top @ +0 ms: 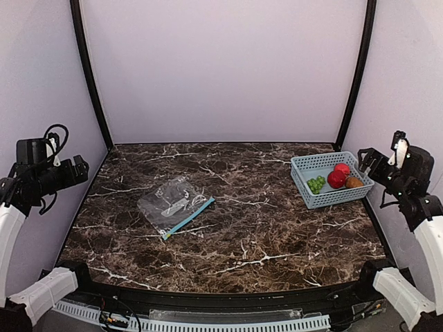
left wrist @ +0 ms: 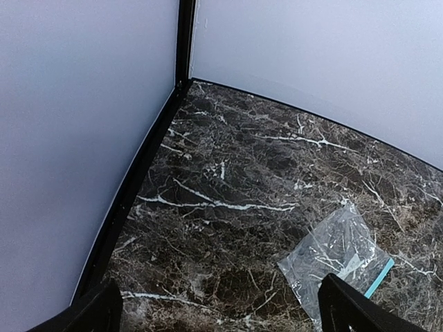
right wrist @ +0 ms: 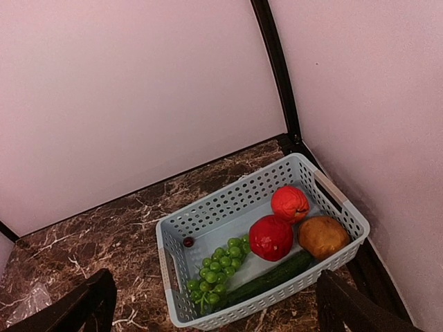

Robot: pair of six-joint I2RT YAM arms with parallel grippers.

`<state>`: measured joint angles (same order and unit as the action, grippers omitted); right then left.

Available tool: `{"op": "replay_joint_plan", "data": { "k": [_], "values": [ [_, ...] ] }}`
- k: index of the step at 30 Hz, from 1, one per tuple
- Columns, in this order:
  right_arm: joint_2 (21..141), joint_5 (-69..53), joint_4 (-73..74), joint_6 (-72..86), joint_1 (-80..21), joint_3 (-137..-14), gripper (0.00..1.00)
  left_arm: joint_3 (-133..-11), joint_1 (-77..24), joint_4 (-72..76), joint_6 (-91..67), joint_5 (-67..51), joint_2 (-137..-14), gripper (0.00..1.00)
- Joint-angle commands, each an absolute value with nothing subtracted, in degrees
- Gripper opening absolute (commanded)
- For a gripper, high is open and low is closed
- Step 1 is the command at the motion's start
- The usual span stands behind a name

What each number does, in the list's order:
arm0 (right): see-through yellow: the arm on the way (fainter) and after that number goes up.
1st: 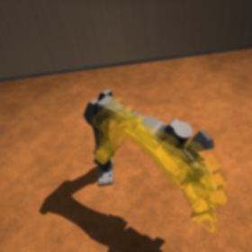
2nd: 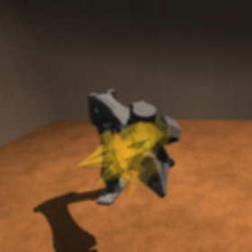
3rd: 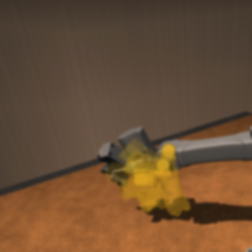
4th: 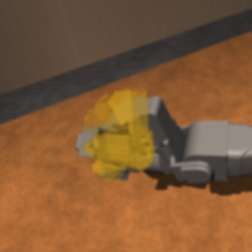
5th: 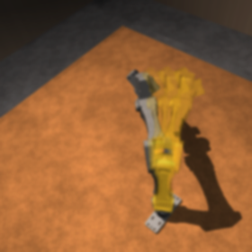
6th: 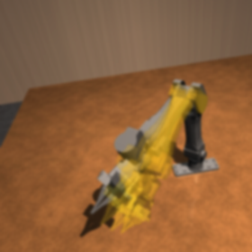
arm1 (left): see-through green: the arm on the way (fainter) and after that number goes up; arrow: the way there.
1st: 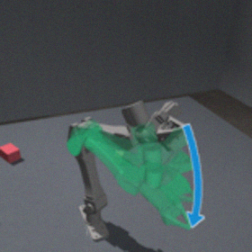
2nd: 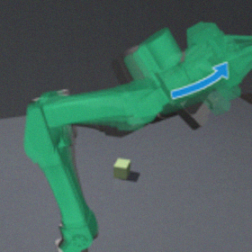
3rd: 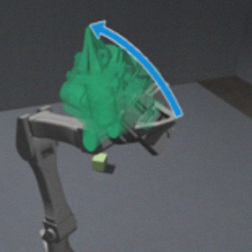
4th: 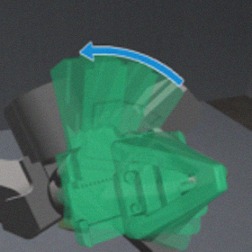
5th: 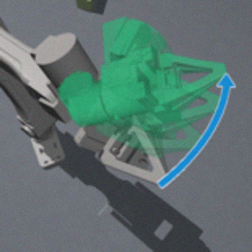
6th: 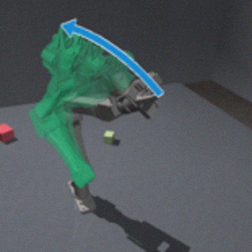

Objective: Place the food in the zip-top bag and seal the zipper
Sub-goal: Pick up the zipper food storage bag at the center of the board.

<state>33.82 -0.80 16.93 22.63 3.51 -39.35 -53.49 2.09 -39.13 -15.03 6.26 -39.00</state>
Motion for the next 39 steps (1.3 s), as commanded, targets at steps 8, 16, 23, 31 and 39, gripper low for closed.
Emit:
{"op": "replay_joint_plan", "data": {
  "k": [8, 16, 23, 31, 39],
  "values": [
    [38.08, -11.35, 29.28, 17.31, 3.78, -47.49, 0.99, -51.54, 2.07, -40.40, -14.85, -14.94, -45.98, 0.90],
    [44.09, -12.88, 33.47, 17.96, -5.24, -48.68, 0.99, -41.43, -15.13, -28.67, -26.91, -10.94, -49.19, 0.88],
    [45.39, -7.94, 31.03, 23.49, -16.74, -45.02, 0.98, -32.98, -24.92, -17.72, -38.53, -9.93, -54.72, 0.87],
    [47.12, -6.67, 27.66, 26.44, -23.59, -43.66, 0.99, -17.01, -27.56, 3.15, -50.38, -15.50, -53.69, 0.74],
    [48.80, -7.05, 25.77, 27.75, -26.16, -44.20, 0.99, -13.92, -27.60, 13.45, -52.77, -18.23, -60.09, 0.53]
  ]
}}
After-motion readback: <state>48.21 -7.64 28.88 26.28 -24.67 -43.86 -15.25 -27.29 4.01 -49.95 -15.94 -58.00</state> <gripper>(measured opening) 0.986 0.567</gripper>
